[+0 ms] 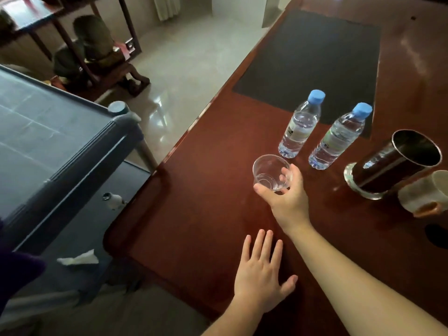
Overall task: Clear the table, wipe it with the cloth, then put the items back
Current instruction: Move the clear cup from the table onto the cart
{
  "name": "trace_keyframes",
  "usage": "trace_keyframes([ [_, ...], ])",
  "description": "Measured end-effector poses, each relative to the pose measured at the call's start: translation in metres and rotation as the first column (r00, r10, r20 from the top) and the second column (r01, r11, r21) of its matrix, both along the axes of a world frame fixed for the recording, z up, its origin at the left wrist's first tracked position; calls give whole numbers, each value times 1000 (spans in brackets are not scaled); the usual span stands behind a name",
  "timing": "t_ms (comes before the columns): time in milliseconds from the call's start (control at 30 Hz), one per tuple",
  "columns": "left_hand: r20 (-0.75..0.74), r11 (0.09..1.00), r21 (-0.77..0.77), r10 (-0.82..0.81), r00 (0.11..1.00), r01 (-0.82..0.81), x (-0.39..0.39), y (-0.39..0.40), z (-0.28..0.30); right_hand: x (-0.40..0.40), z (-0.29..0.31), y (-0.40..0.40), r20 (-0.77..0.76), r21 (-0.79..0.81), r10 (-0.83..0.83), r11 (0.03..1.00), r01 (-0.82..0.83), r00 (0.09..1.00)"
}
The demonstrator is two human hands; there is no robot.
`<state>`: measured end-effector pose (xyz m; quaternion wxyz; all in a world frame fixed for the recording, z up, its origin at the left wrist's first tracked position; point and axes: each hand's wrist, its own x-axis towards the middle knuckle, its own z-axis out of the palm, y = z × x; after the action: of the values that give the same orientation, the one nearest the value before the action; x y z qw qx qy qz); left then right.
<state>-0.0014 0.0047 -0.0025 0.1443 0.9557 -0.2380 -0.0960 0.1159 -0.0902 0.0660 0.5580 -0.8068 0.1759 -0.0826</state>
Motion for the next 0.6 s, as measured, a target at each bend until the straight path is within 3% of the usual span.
trace_keyframes([
  [467,-149,993,-90,-88,985,75,5,6,6,23,-20,87,-91,6,239,971,-239,967],
  [600,-146,998,-22,-65,987,62,3,8,6,23,-22,89,-101,3,256,966,-257,961],
])
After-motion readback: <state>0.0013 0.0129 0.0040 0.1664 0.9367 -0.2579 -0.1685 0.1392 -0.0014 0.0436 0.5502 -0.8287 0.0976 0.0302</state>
